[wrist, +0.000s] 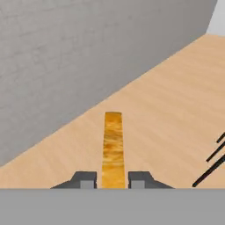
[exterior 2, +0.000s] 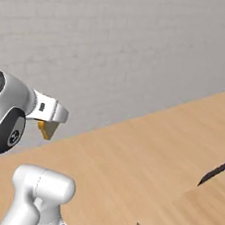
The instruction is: Start the toaster. Once the lever pops up, take the bread to the plate on the dining counter.
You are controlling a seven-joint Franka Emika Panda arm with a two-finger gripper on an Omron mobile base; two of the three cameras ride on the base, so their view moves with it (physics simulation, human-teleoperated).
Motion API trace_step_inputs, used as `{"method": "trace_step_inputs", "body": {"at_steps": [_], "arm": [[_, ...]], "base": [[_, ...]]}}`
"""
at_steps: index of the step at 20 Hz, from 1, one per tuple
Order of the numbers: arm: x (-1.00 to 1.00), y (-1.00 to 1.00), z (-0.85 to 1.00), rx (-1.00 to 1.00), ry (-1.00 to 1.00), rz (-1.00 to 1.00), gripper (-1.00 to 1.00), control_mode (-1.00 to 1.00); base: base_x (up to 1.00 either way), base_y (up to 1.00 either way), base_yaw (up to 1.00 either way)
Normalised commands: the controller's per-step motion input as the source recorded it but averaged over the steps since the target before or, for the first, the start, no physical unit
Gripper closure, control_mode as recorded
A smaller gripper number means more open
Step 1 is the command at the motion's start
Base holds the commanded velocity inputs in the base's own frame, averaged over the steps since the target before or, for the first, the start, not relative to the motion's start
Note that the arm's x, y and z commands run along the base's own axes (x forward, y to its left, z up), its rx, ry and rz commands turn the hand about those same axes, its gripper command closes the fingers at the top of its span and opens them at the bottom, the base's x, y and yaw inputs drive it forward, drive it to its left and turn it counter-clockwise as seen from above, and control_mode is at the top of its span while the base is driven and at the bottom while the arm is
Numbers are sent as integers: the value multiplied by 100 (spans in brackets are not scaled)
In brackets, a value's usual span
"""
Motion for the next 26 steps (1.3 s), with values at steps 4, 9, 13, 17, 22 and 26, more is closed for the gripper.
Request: {"method": "trace_step_inputs", "body": {"at_steps": [4,9,13,17,22,26], "arm": [[0,0,0,0,0,0,100,100],[0,0,0,0,0,0,100,100],[0,0,0,0,0,0,100,100],[0,0,0,0,0,0,100,100],[0,0,0,0,0,0,100,100],[0,0,0,0,0,0,100,100]], "base": [[5,-1,-88],[27,10,-86],[92,74,-67],[100,80,-62],[94,73,-64],[63,56,-78]]}}
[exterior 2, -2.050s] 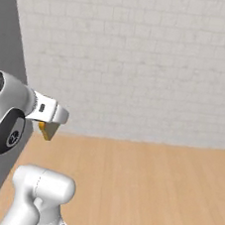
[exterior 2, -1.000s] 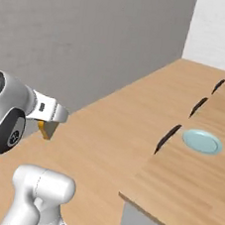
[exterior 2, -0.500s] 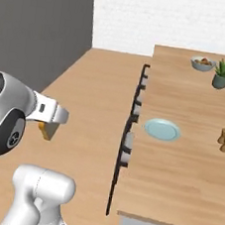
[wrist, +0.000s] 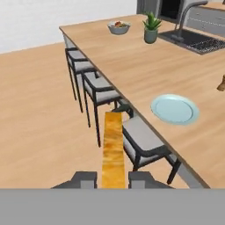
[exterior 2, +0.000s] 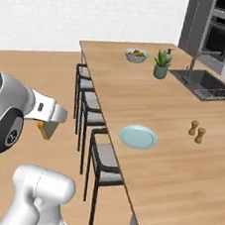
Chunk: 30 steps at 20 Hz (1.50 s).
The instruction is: Start the toaster. Once the lever pops up, take the bread to the plate on the dining counter.
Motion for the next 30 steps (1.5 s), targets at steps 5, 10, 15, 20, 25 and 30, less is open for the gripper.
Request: {"method": "trace_step_inputs", "body": {"at_steps": [5,10,15,20,25,30], "arm": [[0,0,0,0,0,0,100,100],[0,0,0,0,0,0,100,100],[0,0,0,0,0,0,100,100],[0,0,0,0,0,0,100,100],[0,0,0,0,0,0,100,100],[0,0,0,0,0,0,100,100]], "base": [[33,26,-85],[27,19,-84],[36,28,-81],[24,76,-43],[40,72,-9],[73,35,0]]}}
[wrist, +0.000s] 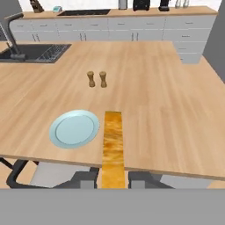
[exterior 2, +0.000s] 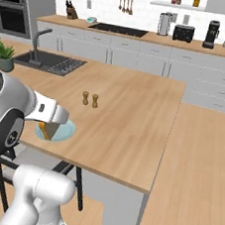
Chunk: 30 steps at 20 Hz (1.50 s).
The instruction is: Start the toaster. Once the lever pops up, take the bread to the plate on the dining counter.
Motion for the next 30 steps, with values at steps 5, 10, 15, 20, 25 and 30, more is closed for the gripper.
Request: {"method": "trace_step_inputs", "body": {"at_steps": [5,10,15,20,25,30], "arm": [[0,0,0,0,0,0,100,100],[41,0,0,5,3,12,100,-100],[96,22,-7,27,15,29,100,-100],[100,67,-34,23,19,24,100,-100],[100,44,-54,13,27,13,100,-100],[100,66,-72,0,9,3,100,-100]], "base": [[45,7,2],[8,0,1],[0,0,0],[0,0,0],[0,0,0],[0,0,0]]}}
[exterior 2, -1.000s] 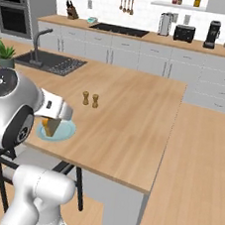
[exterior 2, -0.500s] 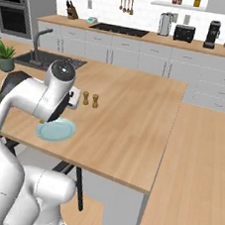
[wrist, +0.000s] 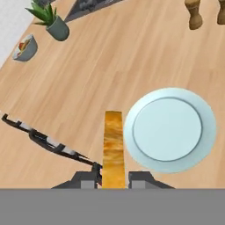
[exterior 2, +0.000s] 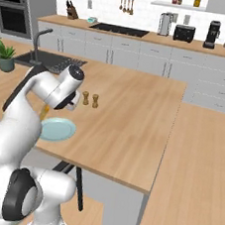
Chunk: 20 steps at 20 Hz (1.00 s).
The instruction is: Start the toaster. Once the lever pops up, take the bread to the plate on the dining counter.
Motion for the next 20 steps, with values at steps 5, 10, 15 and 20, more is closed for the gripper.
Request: {"method": "trace_step_inputs", "body": {"at_steps": [5,10,15,20], "arm": [[98,53,-60,0,9,0,100,-100],[49,20,-47,0,8,0,100,-100],[-3,0,-19,0,4,0,100,-100],[0,2,-29,0,1,0,100,-100]], "base": [[0,0,0],[0,0,0],[0,0,0],[0,0,0]]}}
